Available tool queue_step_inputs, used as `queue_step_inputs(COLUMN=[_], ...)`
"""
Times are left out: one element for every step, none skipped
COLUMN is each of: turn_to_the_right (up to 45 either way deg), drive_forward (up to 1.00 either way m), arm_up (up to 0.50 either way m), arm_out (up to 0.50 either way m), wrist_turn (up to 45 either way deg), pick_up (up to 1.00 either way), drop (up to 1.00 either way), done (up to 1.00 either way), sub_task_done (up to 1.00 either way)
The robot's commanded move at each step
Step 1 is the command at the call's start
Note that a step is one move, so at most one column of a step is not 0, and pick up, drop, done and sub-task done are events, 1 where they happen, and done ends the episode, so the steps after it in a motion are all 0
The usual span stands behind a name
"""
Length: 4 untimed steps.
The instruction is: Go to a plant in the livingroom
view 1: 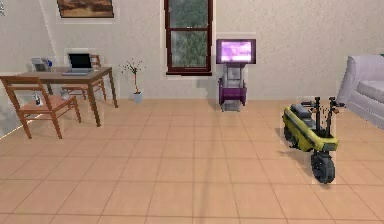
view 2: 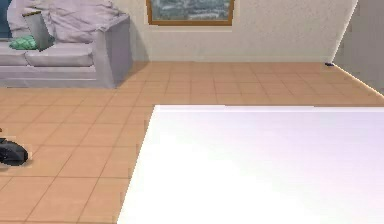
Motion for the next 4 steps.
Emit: queue_step_inputs(turn_to_the_right=[-3.0,0.0,0.0,0.0], drive_forward=[0.00,1.00,1.00,0.85], arm_up=[0.00,0.00,0.00,0.00], arm_out=[0.00,0.00,0.00,0.00], wrist_turn=[0.0,0.0,0.0,0.0], pick_up=[0.00,0.00,0.00,0.00], drop=[0.00,0.00,0.00,0.00], done=[0.00,0.00,0.00,0.00], sub_task_done=[0.00,0.00,0.00,0.00])
